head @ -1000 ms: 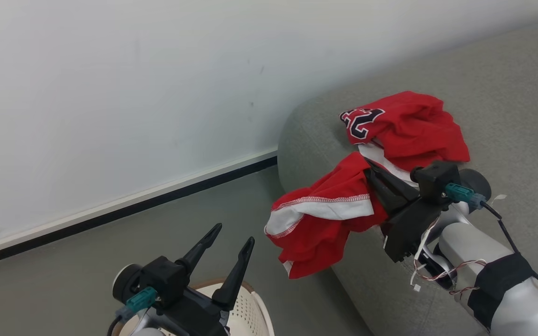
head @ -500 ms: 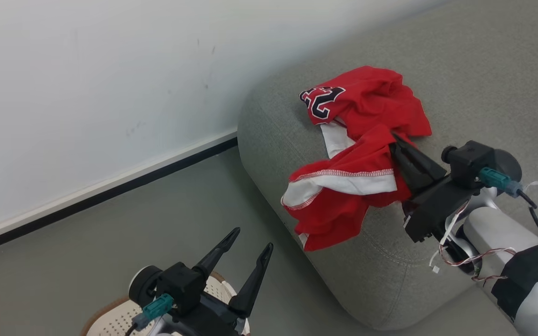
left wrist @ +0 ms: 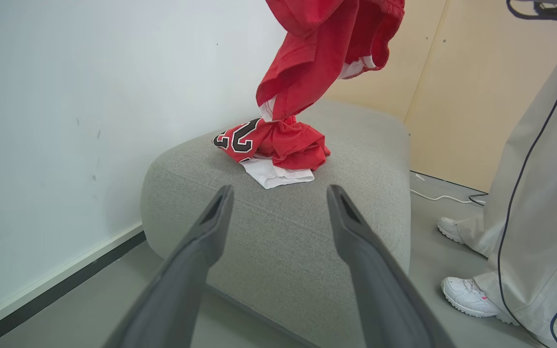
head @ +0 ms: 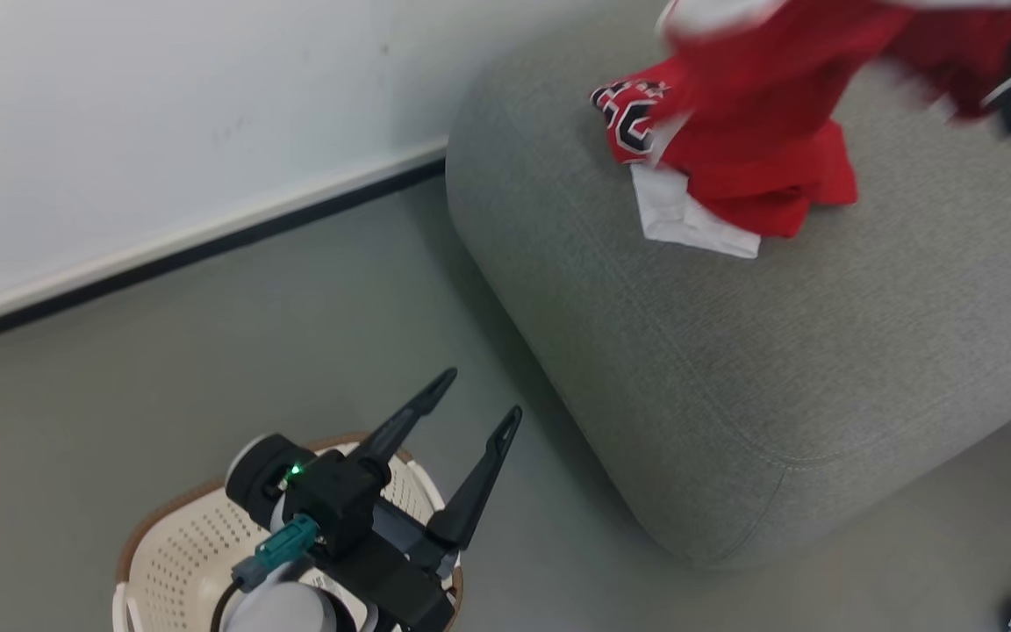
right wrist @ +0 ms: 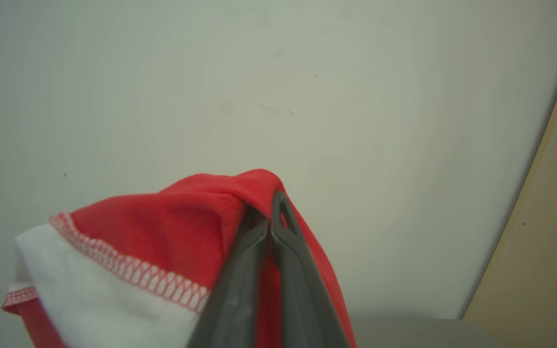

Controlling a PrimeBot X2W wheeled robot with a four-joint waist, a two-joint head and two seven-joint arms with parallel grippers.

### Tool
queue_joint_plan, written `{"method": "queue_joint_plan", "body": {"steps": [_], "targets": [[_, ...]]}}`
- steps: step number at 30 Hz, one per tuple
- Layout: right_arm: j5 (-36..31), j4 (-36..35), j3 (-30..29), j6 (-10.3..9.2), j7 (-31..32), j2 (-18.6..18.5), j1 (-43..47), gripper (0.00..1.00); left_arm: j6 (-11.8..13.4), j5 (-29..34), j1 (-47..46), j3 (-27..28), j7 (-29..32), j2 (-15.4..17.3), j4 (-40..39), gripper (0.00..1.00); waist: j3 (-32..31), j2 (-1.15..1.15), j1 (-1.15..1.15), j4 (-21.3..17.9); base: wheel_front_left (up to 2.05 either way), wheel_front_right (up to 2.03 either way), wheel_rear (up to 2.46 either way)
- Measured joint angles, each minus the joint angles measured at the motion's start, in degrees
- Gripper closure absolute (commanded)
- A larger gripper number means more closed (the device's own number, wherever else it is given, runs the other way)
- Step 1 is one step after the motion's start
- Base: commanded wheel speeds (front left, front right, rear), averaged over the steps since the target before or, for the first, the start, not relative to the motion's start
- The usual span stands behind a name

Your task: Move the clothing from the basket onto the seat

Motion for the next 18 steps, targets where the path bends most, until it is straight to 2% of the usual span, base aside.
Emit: {"method": "queue_joint_plan", "body": {"steps": [8, 14, 18], "targets": [[-0.4, 5.3, -4.8, -1.48, 0.0, -7.1, -9.0, 1.00, 0.0, 1.2, -3.6, 0.3, 1.1, 1.4, -5.7, 0.00, 6.1, 0.00, 0.00, 2.5, 0.00, 0.00, 0.00], [-0.5, 9.4, -6.0, -2.09, 0.1, -9.1, -11.1, 1.00, 0.0, 2.4, -6.4, 0.3, 2.2, 2.2, -9.6, 0.00, 10.8, 0.00, 0.01, 4.8, 0.00, 0.00, 0.00], [-1.5, 11.5, -6.4, -3.60, 0.1, -9.6, -12.5, 1.00, -0.2, 3.6, -7.7, 0.2, 3.2, 2.5, -11.3, 0.00, 13.9, 0.00, 0.01, 6.4, 0.00, 0.00, 0.00]]}}
